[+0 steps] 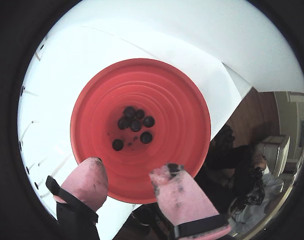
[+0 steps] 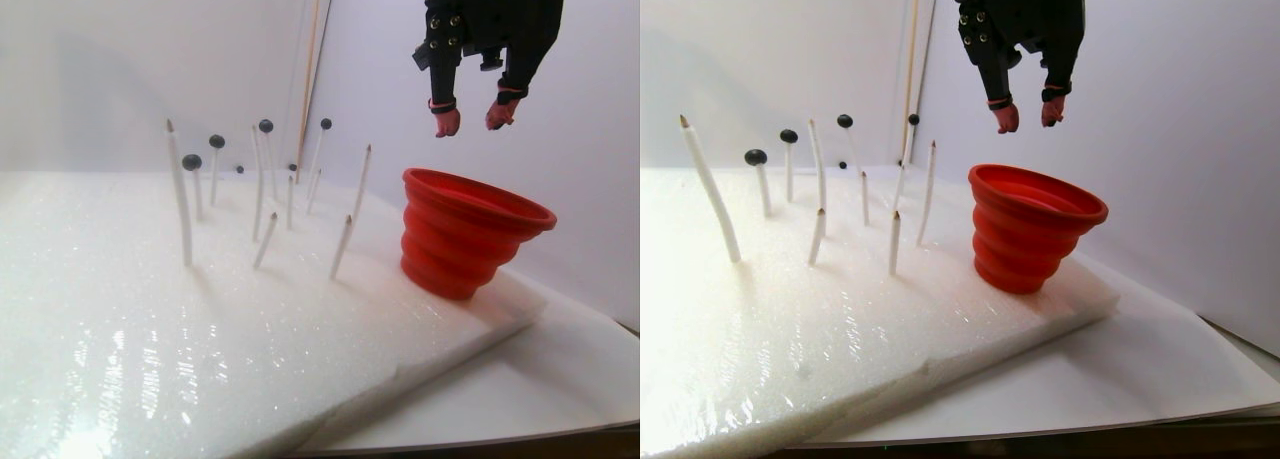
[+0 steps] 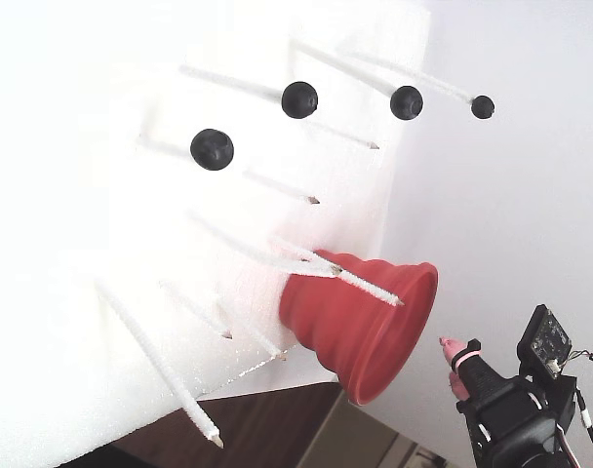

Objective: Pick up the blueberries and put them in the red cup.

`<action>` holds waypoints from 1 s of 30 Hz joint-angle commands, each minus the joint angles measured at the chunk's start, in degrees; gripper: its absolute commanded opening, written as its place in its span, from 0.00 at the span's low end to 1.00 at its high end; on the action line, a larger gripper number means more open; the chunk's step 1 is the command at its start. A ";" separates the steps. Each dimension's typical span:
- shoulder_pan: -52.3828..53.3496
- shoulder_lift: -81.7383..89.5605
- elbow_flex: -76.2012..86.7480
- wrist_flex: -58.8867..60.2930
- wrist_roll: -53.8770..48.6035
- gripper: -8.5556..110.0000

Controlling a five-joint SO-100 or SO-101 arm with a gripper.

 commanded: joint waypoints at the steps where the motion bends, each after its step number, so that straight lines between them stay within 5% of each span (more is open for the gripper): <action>1: -0.35 3.96 -4.66 -1.14 0.53 0.21; 30: -12.04 15.47 -1.67 5.45 2.72 0.20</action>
